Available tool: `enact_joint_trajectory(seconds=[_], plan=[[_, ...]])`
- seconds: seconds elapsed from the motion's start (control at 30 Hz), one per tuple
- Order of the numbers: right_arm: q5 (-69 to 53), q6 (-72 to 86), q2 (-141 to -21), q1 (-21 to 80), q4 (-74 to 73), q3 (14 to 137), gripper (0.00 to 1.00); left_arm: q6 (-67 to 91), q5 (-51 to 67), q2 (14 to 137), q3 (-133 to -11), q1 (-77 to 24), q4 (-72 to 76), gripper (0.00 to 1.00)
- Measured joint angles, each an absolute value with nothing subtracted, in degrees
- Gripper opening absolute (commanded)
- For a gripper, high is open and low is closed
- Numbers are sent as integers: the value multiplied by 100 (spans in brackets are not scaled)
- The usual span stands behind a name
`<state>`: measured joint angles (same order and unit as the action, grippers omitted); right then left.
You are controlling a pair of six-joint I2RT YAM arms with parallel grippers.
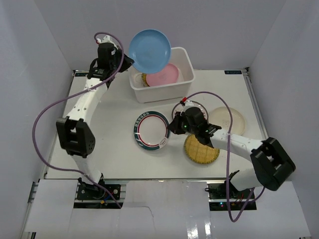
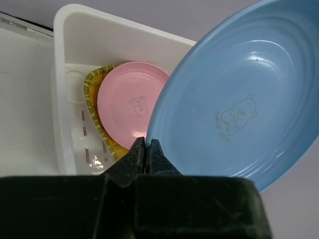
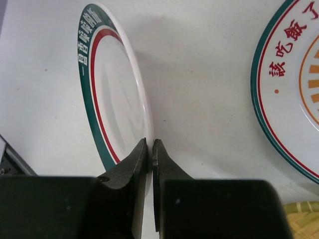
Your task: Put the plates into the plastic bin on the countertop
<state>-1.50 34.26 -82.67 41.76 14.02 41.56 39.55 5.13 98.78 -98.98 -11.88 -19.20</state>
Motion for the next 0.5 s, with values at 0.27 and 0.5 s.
enact_joint_trajectory(seconds=[0.27,0.5], plan=[[-222,2491,-6694,4115,36,4283,8,3570,327,12289,-11797,-1385,-2180,0],[-252,2093,-6184,3319,-847,5118,8,3395,550,12925,-12110,-1485,-2355,19]])
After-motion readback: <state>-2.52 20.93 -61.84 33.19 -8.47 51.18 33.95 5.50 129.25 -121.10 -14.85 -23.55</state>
